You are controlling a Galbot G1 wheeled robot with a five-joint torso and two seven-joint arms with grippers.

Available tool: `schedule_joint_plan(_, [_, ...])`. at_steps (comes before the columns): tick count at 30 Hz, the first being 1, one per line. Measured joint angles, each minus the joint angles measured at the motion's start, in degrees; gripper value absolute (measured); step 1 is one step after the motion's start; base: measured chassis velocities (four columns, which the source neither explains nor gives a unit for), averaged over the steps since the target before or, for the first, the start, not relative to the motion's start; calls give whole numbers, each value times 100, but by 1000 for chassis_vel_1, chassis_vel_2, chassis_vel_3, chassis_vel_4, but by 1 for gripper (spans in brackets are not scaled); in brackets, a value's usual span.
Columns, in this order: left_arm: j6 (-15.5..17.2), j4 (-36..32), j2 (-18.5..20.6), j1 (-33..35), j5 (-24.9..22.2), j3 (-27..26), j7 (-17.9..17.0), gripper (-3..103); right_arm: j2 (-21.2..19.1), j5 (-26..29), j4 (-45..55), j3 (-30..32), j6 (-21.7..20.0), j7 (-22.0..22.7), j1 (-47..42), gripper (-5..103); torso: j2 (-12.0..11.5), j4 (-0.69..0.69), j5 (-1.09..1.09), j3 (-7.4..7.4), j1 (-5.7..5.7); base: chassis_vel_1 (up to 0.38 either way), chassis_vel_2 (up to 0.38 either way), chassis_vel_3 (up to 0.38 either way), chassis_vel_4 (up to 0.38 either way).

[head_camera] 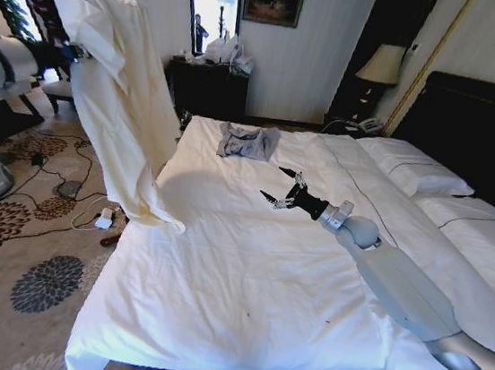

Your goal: Pick up the clothes from the bed and hang them on the clothes hanger.

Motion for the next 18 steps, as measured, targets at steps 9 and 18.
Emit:
schedule_joint_plan(9, [-36,891,-477,-572,368,343,17,18,32,-79,-208,-8,129,-37,3,100,0,0,-1,0,1,0,0,0,0])
schedule_joint_plan(18, [-82,1385,-824,-1015,568,586,144,18,61,-117,-303,-11,203,-114,-11,100,0,0,-1,0,1,0,0,0,0])
